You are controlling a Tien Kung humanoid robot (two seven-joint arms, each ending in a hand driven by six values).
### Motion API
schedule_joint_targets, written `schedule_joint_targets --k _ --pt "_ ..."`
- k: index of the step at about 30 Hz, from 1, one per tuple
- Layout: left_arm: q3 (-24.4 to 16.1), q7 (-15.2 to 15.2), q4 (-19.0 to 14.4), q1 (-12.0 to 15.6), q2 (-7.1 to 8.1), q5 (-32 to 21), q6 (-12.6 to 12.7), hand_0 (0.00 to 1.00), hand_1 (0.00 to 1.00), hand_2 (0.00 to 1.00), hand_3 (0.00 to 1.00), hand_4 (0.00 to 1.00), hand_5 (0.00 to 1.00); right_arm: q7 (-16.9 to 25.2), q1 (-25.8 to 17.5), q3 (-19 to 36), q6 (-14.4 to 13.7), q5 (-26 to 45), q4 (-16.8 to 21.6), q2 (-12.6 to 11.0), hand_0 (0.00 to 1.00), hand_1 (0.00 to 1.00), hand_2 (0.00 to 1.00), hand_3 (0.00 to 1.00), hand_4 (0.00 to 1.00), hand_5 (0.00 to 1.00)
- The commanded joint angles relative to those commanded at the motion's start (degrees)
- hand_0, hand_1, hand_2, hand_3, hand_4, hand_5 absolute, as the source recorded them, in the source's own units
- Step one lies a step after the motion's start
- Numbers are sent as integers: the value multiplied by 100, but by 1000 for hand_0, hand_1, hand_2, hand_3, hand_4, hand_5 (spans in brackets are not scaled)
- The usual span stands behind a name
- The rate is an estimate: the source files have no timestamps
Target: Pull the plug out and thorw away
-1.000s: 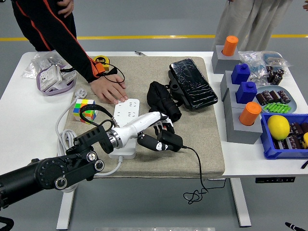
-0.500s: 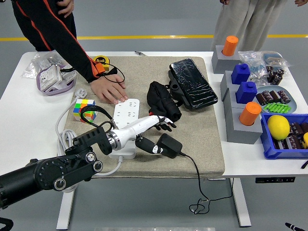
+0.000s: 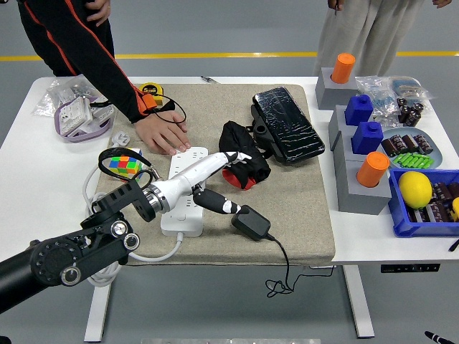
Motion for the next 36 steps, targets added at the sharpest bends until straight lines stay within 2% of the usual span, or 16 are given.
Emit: schedule_joint_targets --k 5,6,11,12,17,18,23,24,29,30,32,36 --pt "-777 95 -668 433 324 68 -55 581 699 710 805 998 173 3 -15 31 0 -12 6 2 630 626 622 566 987 442" --pt "-893 106 -775 499 372 74 -57 338 438 460 625 741 2 3 -13 32 0 -14 8 2 630 626 620 567 987 442" --pt "-1383 306 -1371 988 753 196 -210 338 438 460 625 741 2 7 -7 65 0 -17 16 -1 630 626 620 567 987 442" --pt "-1440 347 -1466 1097 836 274 -237 267 322 373 551 598 2 5 -7 77 1 -27 14 -4 633 626 622 566 988 442" --pt "-1614 583 -1755 1535 1118 455 -435 267 322 373 551 598 2 2 -18 97 5 -35 9 -13 633 626 622 566 988 442" --pt "-1651 663 -1822 1634 1166 471 -499 161 161 221 513 587 2 2 -19 92 6 -33 8 -13 632 626 622 565 987 441" --pt "-1759 1080 -2020 1882 1272 541 -820 161 161 221 513 587 2 3 -15 61 9 -10 17 -4 632 626 622 565 987 441" --pt "-1772 1173 -2037 1901 1276 570 -891 80 58 128 546 476 2 3 -14 55 9 -7 19 -3 631 626 620 566 987 442" --pt "-1853 2064 -2257 2004 1319 626 -1570 80 58 128 546 476 2 3 -3 25 1 1 22 -9 631 626 620 566 987 442" --pt "-1863 2212 -2302 2015 1334 615 -1660 69 52 125 821 487 2 3 1 21 1 0 21 -13 630 626 620 566 987 442" --pt "-1891 2582 -2445 2055 1390 583 -1889 69 52 125 821 487 2 1 4 23 -1 1 19 -17 630 626 620 566 987 442" --pt "-1945 3086 -2636 2128 1476 524 -2133 65 47 121 839 480 2 -3 1 21 0 1 12 -18 634 626 621 566 987 442"
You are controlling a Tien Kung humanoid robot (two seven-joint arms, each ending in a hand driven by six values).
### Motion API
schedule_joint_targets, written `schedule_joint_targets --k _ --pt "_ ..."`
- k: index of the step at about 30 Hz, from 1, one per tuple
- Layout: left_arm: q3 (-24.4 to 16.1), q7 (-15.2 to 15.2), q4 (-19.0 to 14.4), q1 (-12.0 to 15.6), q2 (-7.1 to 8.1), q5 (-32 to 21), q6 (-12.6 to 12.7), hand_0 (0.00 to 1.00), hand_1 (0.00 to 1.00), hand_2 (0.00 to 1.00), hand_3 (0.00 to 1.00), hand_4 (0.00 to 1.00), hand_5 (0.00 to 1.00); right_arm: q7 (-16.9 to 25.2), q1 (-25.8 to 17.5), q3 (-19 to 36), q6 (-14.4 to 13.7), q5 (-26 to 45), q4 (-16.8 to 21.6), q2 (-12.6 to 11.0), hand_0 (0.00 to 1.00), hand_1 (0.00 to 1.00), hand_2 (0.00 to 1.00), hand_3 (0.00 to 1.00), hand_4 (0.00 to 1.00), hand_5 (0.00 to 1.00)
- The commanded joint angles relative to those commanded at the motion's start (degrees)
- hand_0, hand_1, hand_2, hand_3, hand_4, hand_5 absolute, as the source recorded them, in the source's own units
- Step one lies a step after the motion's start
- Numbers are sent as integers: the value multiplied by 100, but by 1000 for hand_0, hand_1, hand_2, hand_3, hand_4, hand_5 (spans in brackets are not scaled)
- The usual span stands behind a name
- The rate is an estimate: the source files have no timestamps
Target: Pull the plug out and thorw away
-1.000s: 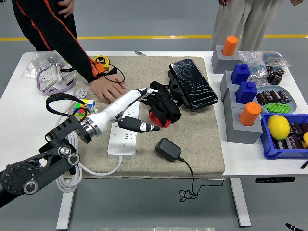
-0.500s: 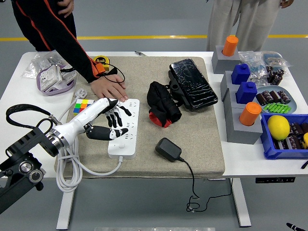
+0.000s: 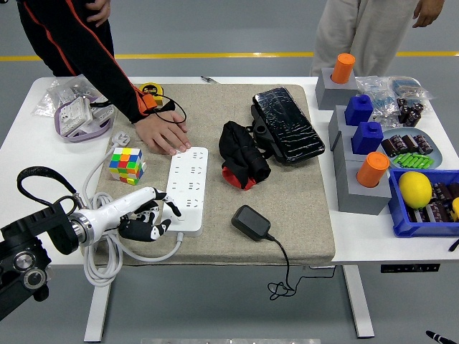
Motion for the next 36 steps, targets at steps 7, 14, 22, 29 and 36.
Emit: schedule_joint_targets --k 7,14,22,29,36 --pt "-73 215 -220 130 54 -147 -82 65 46 126 912 508 2 0 -14 -18 1 4 0 3 632 626 620 566 987 442" --pt "-70 440 -272 176 83 -265 -253 66 47 129 922 522 2 2 -37 4 -2 -3 3 5 633 626 620 565 988 443" --pt "51 388 -48 33 -12 -260 -207 66 49 133 893 534 2 2 -31 46 0 -20 2 22 632 626 620 565 988 443" --pt "155 447 -17 -48 -49 -340 -253 65 49 134 889 538 2 -1 -39 82 -1 -43 -2 24 632 626 619 565 988 443" --pt "234 420 110 -88 -60 -368 -231 66 50 136 875 546 2 -1 -48 73 0 -43 -1 28 632 626 619 565 987 444"
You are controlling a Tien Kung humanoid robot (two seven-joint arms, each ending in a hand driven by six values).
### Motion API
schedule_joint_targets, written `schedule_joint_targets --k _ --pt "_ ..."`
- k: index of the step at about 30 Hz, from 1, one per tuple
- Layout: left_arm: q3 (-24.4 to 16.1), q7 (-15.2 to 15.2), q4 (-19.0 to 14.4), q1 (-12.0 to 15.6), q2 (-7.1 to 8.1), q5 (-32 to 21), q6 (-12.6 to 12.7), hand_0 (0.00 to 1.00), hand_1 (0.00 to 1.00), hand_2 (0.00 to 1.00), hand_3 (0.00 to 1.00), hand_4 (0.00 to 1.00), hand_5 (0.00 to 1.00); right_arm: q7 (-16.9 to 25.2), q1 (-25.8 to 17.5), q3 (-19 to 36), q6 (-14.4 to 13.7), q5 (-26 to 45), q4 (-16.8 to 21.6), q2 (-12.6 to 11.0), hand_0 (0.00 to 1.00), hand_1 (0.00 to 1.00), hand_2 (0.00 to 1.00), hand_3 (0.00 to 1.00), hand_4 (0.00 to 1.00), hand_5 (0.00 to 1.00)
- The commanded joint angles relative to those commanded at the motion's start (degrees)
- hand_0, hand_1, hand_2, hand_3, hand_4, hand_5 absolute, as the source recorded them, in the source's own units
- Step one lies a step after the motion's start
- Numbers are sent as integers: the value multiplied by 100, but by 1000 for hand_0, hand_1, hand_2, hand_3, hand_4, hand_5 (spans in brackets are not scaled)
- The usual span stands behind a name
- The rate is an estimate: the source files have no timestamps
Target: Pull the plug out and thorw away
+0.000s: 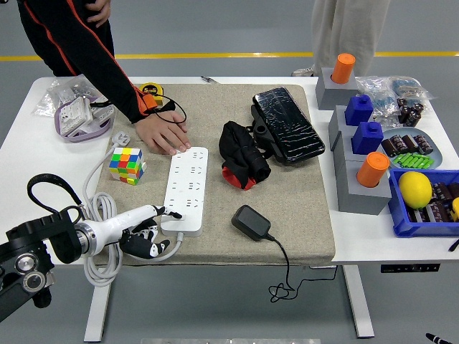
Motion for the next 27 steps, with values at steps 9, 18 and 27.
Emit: schedule_joint_targets --k 9,18,27 --pt "60 -5 124 -56 -26 -15 20 66 49 134 876 536 2 0 16 13 1 2 5 -1 633 626 619 565 988 443" --pt "93 -60 139 -147 -85 -40 72 67 50 136 873 549 2 2 16 -1 3 5 5 3 633 626 619 565 987 443" --pt "176 25 254 -221 -119 -63 22 66 50 135 870 545 2 2 22 -7 5 10 7 -1 632 625 618 565 987 443"
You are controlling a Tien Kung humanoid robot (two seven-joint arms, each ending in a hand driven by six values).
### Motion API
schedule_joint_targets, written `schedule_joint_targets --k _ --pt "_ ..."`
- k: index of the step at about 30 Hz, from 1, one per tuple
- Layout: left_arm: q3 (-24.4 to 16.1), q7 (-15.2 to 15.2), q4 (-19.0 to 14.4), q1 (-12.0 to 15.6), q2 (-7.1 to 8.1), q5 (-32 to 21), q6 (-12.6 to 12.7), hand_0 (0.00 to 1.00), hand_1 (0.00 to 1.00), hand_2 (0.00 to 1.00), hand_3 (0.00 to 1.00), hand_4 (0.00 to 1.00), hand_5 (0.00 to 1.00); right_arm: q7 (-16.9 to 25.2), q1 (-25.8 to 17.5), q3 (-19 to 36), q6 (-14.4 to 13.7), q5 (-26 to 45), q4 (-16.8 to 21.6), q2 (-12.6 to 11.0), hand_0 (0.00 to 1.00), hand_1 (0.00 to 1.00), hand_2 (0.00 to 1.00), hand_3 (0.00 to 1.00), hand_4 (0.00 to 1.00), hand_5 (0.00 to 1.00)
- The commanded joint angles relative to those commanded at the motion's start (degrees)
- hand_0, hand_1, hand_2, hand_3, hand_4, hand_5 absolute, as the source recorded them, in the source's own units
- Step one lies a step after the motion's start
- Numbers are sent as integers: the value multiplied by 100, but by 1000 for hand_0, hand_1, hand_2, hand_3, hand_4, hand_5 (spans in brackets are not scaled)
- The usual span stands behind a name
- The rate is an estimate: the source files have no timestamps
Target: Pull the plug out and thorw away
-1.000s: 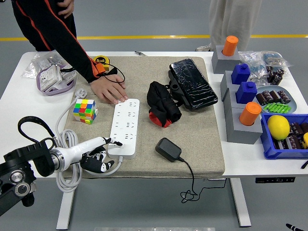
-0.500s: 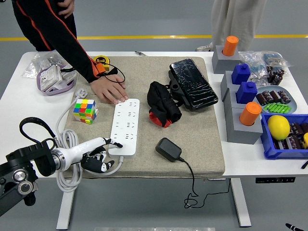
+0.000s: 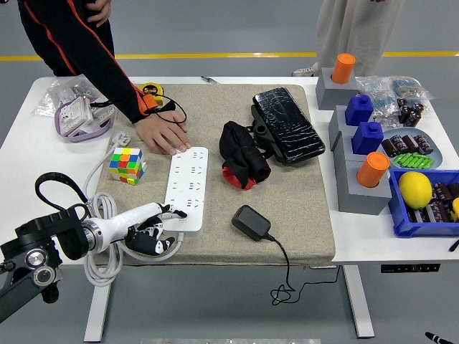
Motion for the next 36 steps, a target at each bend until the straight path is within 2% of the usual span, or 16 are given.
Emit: schedule_joint_targets --k 19,36 --pt "45 80 171 20 17 -51 -48 66 49 135 861 543 2 2 -3 2 -2 -8 -1 11 633 625 618 565 987 443" --pt "-398 -69 -374 51 48 -103 23 66 49 136 857 544 2 1 1 9 -5 -12 -1 17 632 626 618 565 987 442"
